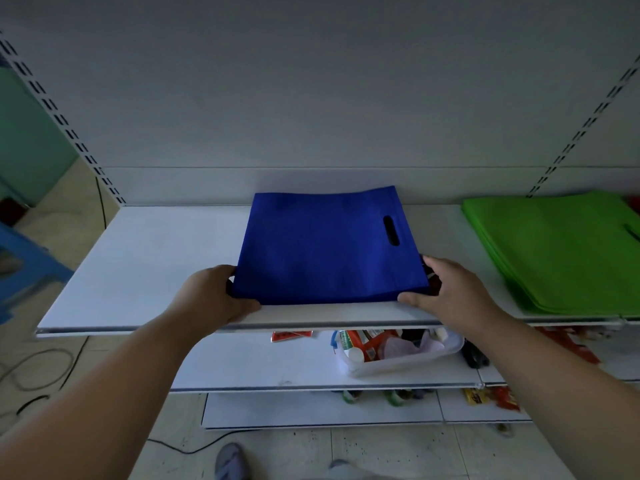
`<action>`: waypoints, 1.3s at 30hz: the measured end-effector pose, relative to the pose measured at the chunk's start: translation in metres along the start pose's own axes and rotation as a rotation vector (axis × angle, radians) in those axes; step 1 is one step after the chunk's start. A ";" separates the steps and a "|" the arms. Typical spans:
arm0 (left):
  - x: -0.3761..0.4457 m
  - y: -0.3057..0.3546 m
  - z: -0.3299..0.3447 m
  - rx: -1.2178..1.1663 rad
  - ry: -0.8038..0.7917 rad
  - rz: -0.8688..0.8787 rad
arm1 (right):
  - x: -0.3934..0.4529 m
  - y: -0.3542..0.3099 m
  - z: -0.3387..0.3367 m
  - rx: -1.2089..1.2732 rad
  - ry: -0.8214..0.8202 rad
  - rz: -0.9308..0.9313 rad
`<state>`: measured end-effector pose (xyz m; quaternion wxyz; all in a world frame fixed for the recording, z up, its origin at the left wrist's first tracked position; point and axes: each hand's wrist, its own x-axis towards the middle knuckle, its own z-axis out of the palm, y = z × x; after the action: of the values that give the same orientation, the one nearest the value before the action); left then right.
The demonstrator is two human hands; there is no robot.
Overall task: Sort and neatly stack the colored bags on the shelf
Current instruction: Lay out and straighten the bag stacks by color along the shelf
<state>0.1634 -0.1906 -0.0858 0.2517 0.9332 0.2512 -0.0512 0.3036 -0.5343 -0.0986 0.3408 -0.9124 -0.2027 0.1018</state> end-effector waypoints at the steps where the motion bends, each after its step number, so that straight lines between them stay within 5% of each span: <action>1: 0.000 0.000 -0.002 -0.011 -0.027 0.013 | 0.000 0.000 -0.001 0.004 -0.009 0.002; 10: 0.002 -0.007 -0.003 -0.035 -0.129 0.079 | 0.000 -0.013 -0.006 0.086 -0.107 0.069; 18: 0.058 0.009 -0.012 -0.434 -0.153 -0.253 | 0.072 -0.003 0.002 0.521 -0.017 0.438; 34: 0.102 0.026 -0.004 -0.408 0.129 -0.140 | 0.117 -0.014 0.016 0.432 0.240 0.292; 39: 0.097 0.037 -0.004 -1.093 0.037 -0.177 | 0.131 -0.006 0.017 0.774 0.114 0.347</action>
<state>0.2658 -0.1732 -0.0870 0.6895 0.6430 0.3231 0.0819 0.4143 -0.4629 -0.1135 0.6464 -0.7420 0.0260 0.1758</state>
